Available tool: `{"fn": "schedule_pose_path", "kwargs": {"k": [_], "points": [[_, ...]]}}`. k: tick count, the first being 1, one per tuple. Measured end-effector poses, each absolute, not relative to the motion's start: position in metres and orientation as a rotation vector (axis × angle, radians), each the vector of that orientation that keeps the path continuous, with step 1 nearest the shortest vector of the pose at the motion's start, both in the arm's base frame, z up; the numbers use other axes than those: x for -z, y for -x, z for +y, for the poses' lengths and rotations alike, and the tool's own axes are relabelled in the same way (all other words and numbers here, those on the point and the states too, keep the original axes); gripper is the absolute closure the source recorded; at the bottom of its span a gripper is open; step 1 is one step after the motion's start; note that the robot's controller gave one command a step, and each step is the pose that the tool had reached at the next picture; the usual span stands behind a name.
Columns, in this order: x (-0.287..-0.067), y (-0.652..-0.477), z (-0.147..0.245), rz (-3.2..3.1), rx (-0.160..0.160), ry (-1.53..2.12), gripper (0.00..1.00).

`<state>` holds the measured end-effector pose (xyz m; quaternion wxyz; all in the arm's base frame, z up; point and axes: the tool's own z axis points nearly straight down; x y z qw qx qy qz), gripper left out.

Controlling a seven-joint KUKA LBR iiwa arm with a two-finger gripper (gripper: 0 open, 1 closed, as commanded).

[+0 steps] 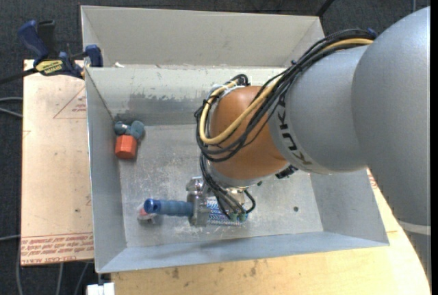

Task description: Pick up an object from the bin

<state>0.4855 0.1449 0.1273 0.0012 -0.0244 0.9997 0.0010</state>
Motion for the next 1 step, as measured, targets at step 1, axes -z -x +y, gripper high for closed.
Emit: {"fn": "schedule_pose_path", "kwargs": {"k": [1], "points": [[-0.1881,-0.4863,0.1451,3.135,-0.004,0.076,1.0]]}}
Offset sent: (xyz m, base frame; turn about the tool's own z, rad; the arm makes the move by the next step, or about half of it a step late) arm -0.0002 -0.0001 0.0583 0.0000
